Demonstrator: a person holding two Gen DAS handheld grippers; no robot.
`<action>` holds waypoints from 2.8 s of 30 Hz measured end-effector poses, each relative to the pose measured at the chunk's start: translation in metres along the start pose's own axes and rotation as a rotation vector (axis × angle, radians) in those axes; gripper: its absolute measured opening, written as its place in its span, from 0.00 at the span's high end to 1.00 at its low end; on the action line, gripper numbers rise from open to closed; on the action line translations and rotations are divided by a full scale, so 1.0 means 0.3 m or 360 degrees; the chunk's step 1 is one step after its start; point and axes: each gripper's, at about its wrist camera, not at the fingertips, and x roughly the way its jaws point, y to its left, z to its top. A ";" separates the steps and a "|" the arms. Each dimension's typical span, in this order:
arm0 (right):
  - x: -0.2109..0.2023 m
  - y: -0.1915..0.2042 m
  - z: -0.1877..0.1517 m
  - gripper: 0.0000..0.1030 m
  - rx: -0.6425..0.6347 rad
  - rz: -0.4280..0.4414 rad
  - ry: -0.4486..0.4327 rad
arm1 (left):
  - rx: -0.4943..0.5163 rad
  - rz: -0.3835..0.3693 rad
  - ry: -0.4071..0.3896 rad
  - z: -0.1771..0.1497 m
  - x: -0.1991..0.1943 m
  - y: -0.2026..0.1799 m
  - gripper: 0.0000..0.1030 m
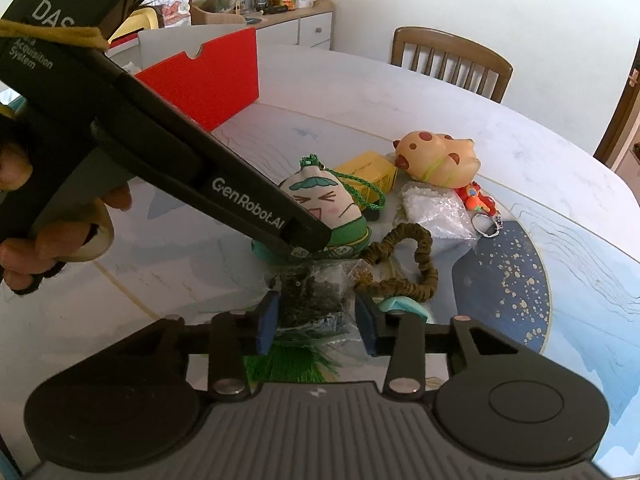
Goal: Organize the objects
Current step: 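Grasp the dark seed bag with the right tool while the left grasps the green-white pouch, then carry both items into the box and open both tools to release them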
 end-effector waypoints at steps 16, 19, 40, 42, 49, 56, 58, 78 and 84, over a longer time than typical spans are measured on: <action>-0.150 -0.025 0.061 0.67 0.0236 0.0042 -0.0095 | -0.0051 -0.0019 -0.0061 0.024 -0.181 0.033 0.62; -0.190 -0.021 0.086 0.67 0.0278 0.0064 -0.0122 | -0.0070 0.0011 -0.0056 0.034 -0.229 0.046 0.62; -0.320 0.107 0.333 0.67 0.0210 0.0109 -0.0242 | -0.0160 0.0115 -0.0162 0.136 -0.572 0.237 0.62; -0.317 0.128 0.362 0.67 0.0186 0.0107 -0.0248 | -0.0153 0.0123 -0.0180 0.143 -0.596 0.259 0.62; -0.291 0.211 0.459 0.67 0.0106 0.0125 -0.0270 | -0.0184 0.0134 -0.0212 0.157 -0.658 0.353 0.62; -0.242 0.298 0.559 0.67 0.0052 0.0150 -0.0276 | -0.0213 0.0178 -0.0225 0.156 -0.690 0.457 0.62; -0.227 0.322 0.585 0.67 0.0034 0.0156 -0.0281 | -0.0229 0.0189 -0.0226 0.156 -0.695 0.497 0.62; 0.109 0.556 0.803 0.67 -0.0115 0.0166 -0.0115 | -0.0393 0.0232 -0.0126 0.156 -0.534 0.873 0.62; 0.238 0.604 0.821 0.67 -0.0161 0.0136 -0.0021 | -0.0330 0.0262 -0.0072 0.172 -0.455 0.925 0.62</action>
